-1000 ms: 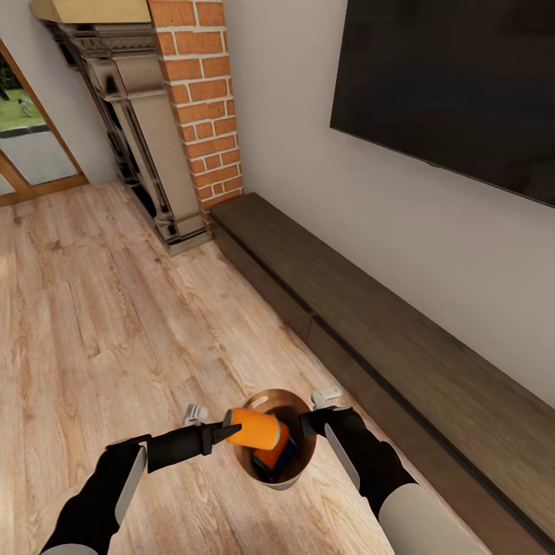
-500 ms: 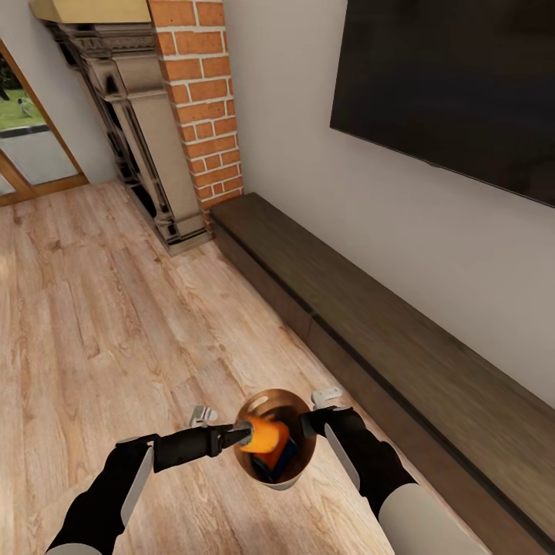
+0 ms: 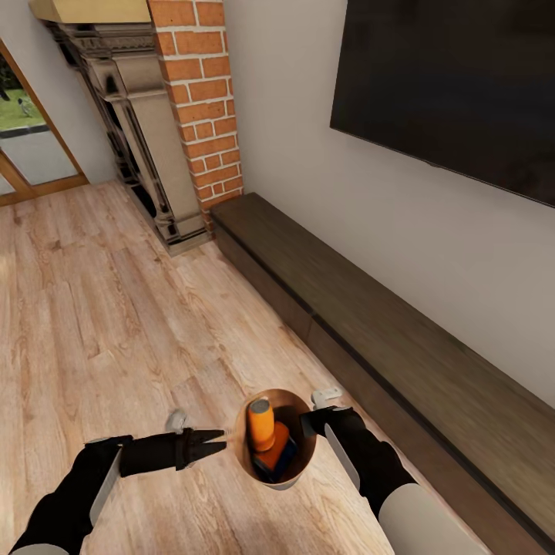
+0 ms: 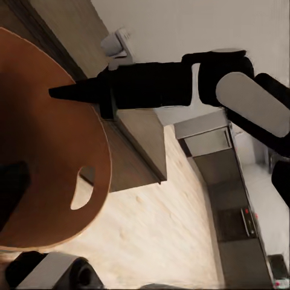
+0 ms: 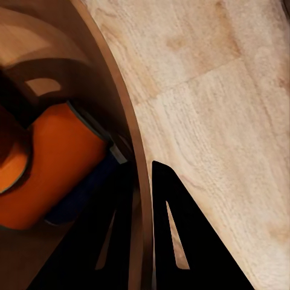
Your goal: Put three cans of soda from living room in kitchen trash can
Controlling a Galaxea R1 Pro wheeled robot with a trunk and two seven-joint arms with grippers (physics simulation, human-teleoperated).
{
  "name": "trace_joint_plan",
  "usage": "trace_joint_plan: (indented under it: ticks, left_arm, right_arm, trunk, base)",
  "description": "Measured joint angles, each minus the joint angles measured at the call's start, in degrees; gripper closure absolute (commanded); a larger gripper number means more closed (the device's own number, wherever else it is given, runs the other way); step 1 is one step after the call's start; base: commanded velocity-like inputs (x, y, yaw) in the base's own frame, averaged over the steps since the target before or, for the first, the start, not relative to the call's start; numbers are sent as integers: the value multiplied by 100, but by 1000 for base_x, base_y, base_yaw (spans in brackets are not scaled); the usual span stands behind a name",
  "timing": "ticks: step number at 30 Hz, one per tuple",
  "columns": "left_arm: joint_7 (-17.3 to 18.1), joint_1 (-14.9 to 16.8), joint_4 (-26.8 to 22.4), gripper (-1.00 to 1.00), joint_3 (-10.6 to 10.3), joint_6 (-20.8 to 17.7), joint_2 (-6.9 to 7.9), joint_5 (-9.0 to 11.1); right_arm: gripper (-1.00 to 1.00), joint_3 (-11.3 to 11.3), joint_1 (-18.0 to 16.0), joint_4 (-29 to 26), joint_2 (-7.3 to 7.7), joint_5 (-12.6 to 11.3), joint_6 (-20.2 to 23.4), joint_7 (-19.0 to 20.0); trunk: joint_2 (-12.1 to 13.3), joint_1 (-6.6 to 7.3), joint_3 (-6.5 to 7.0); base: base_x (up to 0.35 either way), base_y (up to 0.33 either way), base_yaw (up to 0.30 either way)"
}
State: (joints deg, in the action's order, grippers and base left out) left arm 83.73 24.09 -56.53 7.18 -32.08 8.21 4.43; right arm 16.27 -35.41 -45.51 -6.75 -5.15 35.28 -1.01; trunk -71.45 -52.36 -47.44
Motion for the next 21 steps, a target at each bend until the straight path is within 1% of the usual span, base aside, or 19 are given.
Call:
trace_joint_plan:
  ticks: [1,4,5,6,7,8,9,10,12,14,16,18,20,21]
  left_arm:
    - [74,0,4,-100,23,2,47,-1]
    - [274,0,33,-100,239,11,308,-12]
    - [308,0,111,-100,303,16,436,-17]
    - [317,-1,150,-100,318,18,486,-17]
    - [327,0,261,-100,348,26,610,-20]
    - [328,-1,353,-100,360,61,694,-22]
    - [326,-1,412,-100,365,98,733,-21]
    - [324,-1,552,-100,370,226,795,-25]
    - [321,-1,891,-100,433,651,863,-24]
    - [321,-1,1040,-100,492,856,881,-23]
    - [314,-1,1349,-100,580,1217,898,-26]
    - [306,-1,1491,-100,607,1411,903,-27]
    - [299,-1,1773,-100,634,1848,910,-29]
    - [297,-1,1842,-100,638,1943,911,-29]
  right_arm:
    - [100,0,0,0,0,0,0,0]
    - [100,0,0,1,0,0,0,0]
    - [100,0,0,0,0,0,0,0]
    - [100,0,0,1,0,-1,0,0]
    - [100,0,0,0,0,-1,0,0]
    - [100,0,0,0,0,-1,0,0]
    - [100,0,0,0,0,-1,0,0]
    - [100,0,0,0,0,-1,0,0]
    - [100,0,0,0,0,-1,0,0]
    - [100,0,0,-3,0,-1,0,0]
    - [100,0,0,-7,0,-1,0,0]
    - [100,0,0,-7,0,-1,2,0]
    - [100,0,0,-8,0,-1,1,0]
    - [100,0,0,-8,0,-1,1,0]
  trunk:
    - [0,0,0]
    - [0,0,0]
    - [0,0,0]
    - [0,0,0]
    - [0,0,0]
    - [0,0,0]
    - [0,0,0]
    - [0,0,0]
    - [0,0,0]
    - [0,0,0]
    - [0,0,0]
    - [0,0,0]
    - [0,0,0]
    - [0,0,0]
  base:
    - [0,0,0]
    - [0,0,0]
    - [0,0,0]
    - [0,0,0]
    - [0,0,0]
    - [0,0,0]
    - [0,0,0]
    - [0,0,0]
    - [0,0,0]
    - [0,0,0]
    - [0,0,0]
    - [0,0,0]
    - [0,0,0]
    - [0,0,0]
